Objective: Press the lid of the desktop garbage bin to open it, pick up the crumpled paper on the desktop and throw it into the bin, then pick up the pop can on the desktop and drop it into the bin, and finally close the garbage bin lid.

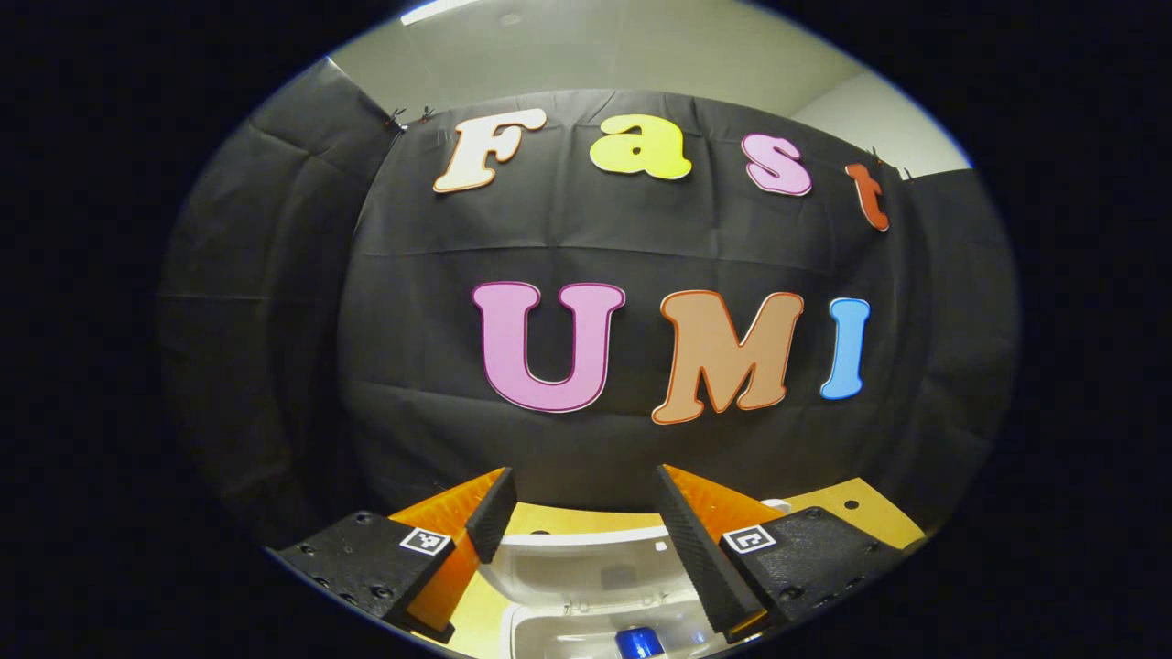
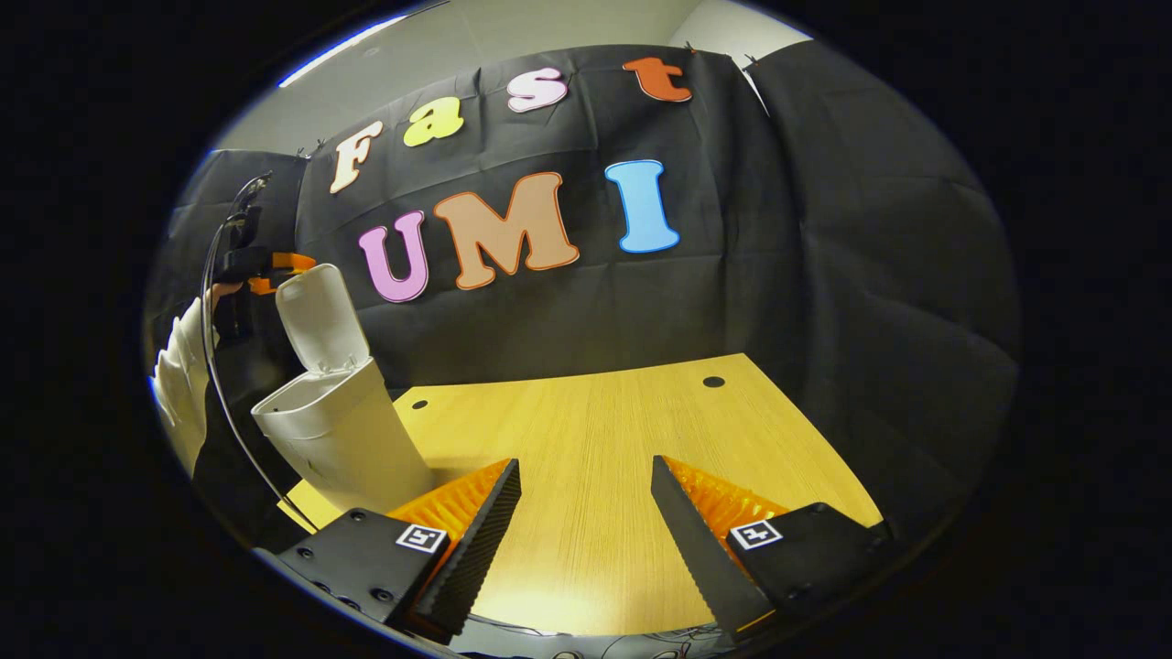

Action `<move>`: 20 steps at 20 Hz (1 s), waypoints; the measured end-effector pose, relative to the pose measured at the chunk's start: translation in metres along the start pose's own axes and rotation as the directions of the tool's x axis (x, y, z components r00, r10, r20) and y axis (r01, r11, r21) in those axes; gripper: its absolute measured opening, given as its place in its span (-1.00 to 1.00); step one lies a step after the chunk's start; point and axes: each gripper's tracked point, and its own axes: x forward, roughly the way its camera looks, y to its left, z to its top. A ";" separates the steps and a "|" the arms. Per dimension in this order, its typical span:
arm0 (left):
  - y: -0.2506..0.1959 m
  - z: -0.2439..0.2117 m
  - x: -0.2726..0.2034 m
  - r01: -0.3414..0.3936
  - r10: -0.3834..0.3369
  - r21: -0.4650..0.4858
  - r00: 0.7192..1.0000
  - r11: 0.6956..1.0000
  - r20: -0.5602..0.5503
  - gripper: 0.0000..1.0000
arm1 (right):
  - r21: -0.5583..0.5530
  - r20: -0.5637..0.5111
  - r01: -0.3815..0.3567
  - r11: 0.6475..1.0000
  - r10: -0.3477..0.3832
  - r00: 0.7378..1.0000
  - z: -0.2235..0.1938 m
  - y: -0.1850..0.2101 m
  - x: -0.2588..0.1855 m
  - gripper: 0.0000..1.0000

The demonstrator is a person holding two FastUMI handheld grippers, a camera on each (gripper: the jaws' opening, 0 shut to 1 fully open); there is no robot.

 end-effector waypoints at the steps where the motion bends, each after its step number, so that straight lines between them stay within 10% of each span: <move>1: 0.002 0.000 -0.004 0.002 -0.002 0.003 1.000 1.000 0.017 0.86 | 0.003 -0.001 -0.001 1.000 0.001 1.000 0.000 0.000 0.000 0.93; 20: -0.036 -0.154 -0.113 -0.053 0.050 0.065 0.998 0.997 0.038 0.86 | -0.038 -0.002 -0.066 0.997 0.066 0.998 0.014 0.029 0.010 0.92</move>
